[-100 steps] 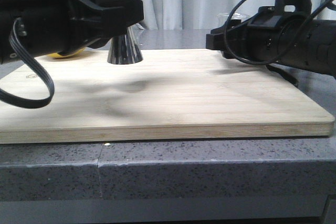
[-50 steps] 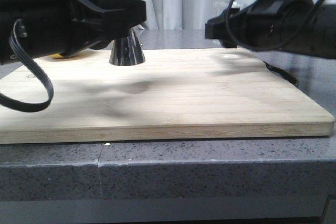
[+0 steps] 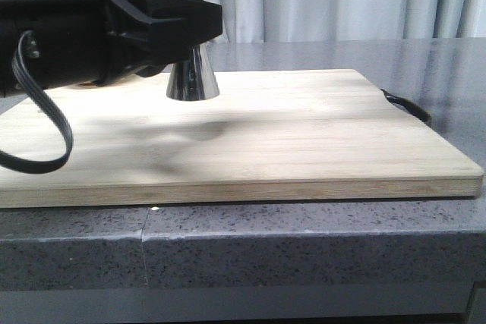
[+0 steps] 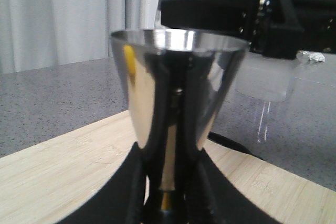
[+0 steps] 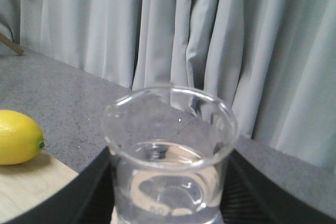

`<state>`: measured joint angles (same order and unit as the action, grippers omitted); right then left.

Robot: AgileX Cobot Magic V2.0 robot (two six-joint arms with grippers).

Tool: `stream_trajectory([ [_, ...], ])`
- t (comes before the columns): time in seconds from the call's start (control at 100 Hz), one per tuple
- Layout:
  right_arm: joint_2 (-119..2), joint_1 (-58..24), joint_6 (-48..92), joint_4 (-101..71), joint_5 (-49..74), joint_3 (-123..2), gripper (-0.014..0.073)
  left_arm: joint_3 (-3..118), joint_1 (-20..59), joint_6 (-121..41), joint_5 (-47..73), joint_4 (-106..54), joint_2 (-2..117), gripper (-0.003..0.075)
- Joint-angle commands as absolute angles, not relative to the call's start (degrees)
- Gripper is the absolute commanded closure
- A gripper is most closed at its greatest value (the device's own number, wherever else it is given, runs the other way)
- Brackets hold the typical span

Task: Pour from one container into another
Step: 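Carry the beaker with the right gripper above the jigger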

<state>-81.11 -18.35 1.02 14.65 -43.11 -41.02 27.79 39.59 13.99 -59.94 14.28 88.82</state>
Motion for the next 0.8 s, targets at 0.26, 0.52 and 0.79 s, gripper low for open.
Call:
stream_trajectory([
  [0.26, -70.5, -18.4, 1.3, 22.2, -41.3, -44.3, 0.0306, 29.1, 40.0, 17.5, -66.5, 17.6, 86.5, 0.074],
  [0.52, -69.5, -22.3, 1.3, 27.8, -37.4, -47.9, 0.0306, 29.1, 40.0, 18.9, -66.5, 21.5, 86.5, 0.074],
  [0.79, -69.5, -23.7, 1.3, 32.2, -36.3, -49.7, 0.0306, 29.1, 40.0, 20.4, -66.5, 24.6, 86.5, 0.074],
])
